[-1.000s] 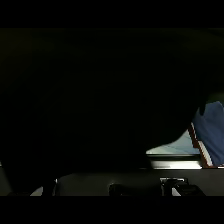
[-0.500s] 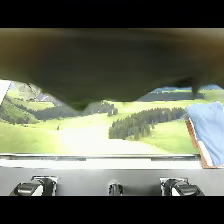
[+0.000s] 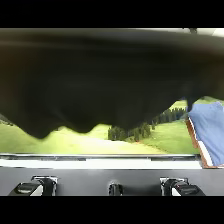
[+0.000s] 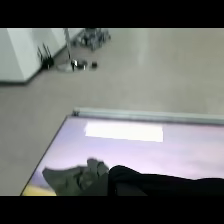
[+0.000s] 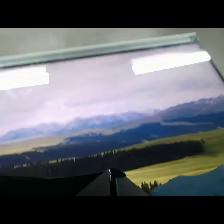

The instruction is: Fold the shirts.

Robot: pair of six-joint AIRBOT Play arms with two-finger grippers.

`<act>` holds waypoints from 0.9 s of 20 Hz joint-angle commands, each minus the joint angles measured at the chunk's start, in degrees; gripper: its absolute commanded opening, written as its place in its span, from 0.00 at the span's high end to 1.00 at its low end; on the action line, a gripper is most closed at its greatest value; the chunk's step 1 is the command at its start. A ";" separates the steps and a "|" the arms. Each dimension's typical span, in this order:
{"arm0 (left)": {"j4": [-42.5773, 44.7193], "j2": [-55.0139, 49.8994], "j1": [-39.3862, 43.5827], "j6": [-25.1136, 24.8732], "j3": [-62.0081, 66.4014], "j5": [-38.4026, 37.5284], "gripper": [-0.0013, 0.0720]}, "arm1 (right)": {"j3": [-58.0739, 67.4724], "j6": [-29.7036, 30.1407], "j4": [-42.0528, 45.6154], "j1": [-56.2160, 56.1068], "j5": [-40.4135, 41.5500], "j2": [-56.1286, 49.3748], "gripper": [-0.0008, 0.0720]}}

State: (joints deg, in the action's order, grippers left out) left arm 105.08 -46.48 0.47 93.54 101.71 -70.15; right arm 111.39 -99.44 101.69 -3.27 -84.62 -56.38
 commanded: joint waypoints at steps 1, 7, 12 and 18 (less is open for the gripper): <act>-0.96 -9.68 -0.04 -2.23 -10.84 -1.53 0.94 | -3.06 -1.57 -4.28 0.02 1.73 -14.62 0.94; -4.44 -29.99 -0.04 -1.40 -21.05 11.17 0.94 | -4.79 -7.06 -22.82 0.02 20.59 -42.25 0.94; -9.66 -40.98 -0.02 -1.49 -21.07 8.50 0.94 | -4.79 -10.58 -32.63 -0.26 24.15 -52.06 0.94; -10.58 -43.95 -0.15 -2.29 -21.05 4.79 0.94 | -3.45 5.46 -46.97 4.76 6.01 -51.45 0.21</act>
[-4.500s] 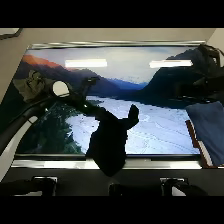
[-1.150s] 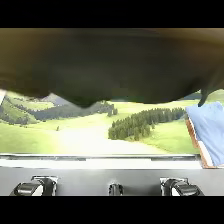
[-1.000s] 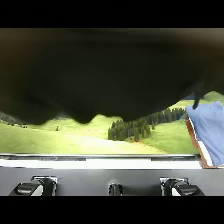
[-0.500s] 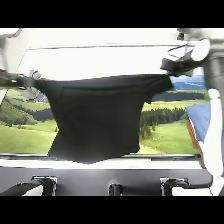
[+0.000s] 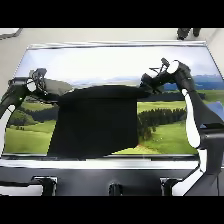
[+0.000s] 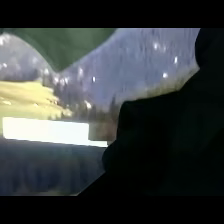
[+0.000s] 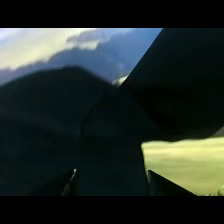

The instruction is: Fold the shirts.

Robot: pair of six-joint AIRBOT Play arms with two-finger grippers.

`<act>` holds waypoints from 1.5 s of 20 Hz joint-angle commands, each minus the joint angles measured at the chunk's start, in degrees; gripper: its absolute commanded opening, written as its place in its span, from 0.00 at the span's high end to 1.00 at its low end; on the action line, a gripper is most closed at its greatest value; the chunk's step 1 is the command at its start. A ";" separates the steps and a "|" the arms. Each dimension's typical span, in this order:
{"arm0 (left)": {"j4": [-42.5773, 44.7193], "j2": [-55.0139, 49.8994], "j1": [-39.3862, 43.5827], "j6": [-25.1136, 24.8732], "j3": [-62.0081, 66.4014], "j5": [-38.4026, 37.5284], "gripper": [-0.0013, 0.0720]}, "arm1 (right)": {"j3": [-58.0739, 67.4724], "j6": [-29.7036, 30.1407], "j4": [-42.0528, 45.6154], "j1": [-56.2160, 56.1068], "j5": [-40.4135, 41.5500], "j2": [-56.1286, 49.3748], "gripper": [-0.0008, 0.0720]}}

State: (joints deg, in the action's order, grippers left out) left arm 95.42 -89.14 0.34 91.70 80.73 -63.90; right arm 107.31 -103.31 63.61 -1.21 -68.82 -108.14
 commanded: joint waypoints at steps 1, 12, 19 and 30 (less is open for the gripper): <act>-0.96 -1.29 -0.02 -0.46 -0.07 -2.01 0.94 | 0.63 9.94 -8.41 4.59 -15.30 1.03 0.20; -1.57 -1.33 0.02 -4.31 -0.09 -7.67 0.94 | -54.95 16.74 -15.65 -2.73 -7.34 17.38 0.04; -2.69 -1.05 -0.04 -5.20 -0.07 -8.41 0.94 | -54.05 13.53 -15.32 -7.96 0.57 17.94 0.94; -30.75 -0.90 3.28 -11.02 -6.88 -11.78 0.94 | -24.79 1.75 -1.01 18.08 13.62 18.93 0.94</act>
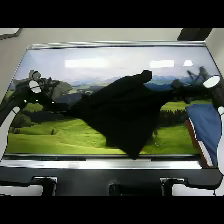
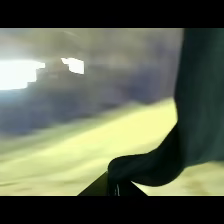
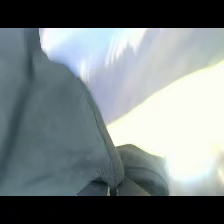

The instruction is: Fold the shirts.

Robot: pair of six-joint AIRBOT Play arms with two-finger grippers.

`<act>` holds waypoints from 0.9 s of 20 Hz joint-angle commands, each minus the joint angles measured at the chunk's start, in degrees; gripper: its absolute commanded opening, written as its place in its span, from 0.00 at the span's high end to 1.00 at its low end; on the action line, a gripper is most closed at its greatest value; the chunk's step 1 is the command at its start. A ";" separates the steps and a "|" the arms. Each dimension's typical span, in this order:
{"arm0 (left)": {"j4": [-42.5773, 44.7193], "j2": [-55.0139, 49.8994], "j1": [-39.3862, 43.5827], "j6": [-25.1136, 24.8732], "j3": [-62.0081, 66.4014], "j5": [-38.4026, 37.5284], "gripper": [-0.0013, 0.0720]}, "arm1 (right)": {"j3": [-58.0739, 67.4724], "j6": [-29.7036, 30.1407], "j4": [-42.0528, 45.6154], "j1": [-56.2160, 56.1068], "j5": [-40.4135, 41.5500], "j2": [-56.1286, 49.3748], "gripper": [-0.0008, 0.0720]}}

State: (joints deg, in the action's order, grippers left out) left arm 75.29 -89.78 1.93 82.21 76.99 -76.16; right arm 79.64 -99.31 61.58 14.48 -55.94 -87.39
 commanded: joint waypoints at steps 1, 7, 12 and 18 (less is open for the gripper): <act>-11.43 -0.42 2.75 -1.62 -4.35 1.05 0.94 | 2.89 -1.66 1.03 1.25 -2.16 -3.32 0.82; -11.89 -0.63 6.10 -4.48 -5.62 1.44 0.94 | 0.83 7.69 2.82 0.09 -29.46 1.20 0.30; -11.87 -0.52 4.83 -4.48 -5.62 1.55 0.94 | -32.24 10.73 0.31 -6.40 -27.76 12.31 0.16; -11.89 -0.52 4.81 -4.46 -5.62 1.31 0.94 | -48.13 10.40 -10.75 -14.93 -13.92 14.32 0.17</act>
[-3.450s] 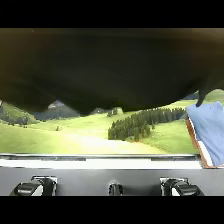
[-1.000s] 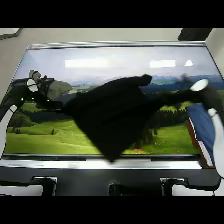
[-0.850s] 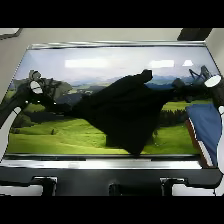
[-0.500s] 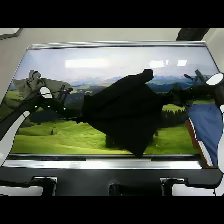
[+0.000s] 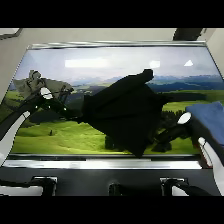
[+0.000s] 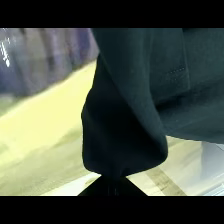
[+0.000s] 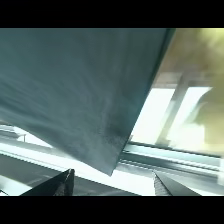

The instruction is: Fold the shirts.

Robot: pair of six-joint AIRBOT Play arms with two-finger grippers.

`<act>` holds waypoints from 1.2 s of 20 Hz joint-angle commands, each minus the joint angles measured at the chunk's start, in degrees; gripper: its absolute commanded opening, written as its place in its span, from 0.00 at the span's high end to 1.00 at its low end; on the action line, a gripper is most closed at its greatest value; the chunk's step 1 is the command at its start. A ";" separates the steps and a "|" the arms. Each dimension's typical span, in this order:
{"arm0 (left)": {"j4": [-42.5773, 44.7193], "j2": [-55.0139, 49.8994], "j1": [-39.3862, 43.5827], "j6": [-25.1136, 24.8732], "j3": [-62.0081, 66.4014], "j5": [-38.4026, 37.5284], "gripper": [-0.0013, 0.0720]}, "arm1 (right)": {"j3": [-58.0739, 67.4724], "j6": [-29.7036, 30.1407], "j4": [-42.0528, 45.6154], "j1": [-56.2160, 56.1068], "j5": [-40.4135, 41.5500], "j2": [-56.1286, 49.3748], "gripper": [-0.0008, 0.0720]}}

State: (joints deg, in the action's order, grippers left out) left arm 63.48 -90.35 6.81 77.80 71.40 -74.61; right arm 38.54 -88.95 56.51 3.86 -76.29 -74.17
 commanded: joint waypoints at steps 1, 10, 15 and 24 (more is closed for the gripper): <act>-0.09 0.04 -0.07 -0.07 -0.02 -0.42 0.94 | -7.54 0.04 -8.52 -6.08 9.22 1.07 0.19; 0.15 9.33 -0.33 -0.72 7.32 3.76 0.95 | 13.57 -0.39 5.66 -10.43 13.42 7.87 0.94; 0.76 28.72 -0.98 2.56 32.15 18.36 0.95 | 56.41 -0.92 30.77 -10.43 24.17 19.56 0.94; 5.81 46.45 -1.75 8.37 43.67 35.04 0.95 | 78.62 -10.91 30.73 -10.47 22.45 27.02 0.94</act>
State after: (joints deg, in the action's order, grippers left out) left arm 68.20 -46.98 5.17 85.12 113.49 -44.01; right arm 113.89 -95.66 86.13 -6.66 -53.19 -48.66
